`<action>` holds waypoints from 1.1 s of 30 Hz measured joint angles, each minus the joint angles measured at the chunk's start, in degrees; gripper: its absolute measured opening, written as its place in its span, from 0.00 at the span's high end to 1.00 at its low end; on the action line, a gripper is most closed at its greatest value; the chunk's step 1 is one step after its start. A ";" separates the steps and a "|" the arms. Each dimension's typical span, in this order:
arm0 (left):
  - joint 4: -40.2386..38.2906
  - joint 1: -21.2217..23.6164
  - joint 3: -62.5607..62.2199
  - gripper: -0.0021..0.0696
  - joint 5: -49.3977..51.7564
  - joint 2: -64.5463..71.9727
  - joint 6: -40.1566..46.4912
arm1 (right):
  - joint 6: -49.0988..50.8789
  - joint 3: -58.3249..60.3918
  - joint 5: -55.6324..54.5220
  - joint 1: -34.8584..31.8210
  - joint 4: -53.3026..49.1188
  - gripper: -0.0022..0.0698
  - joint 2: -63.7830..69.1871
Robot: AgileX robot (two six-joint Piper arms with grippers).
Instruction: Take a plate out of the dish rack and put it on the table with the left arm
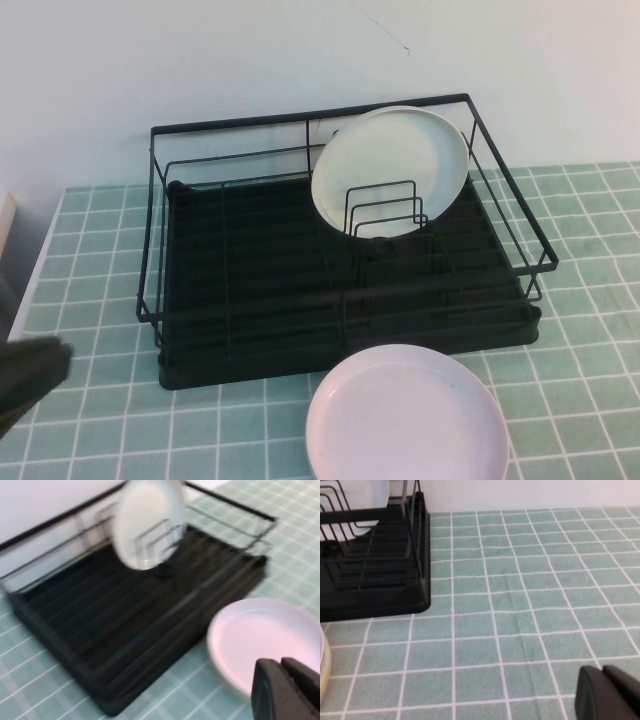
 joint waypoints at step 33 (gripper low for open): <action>32.89 14.39 48.52 0.97 -29.49 -32.96 -38.66 | 0.00 0.00 0.00 0.00 0.00 0.97 0.00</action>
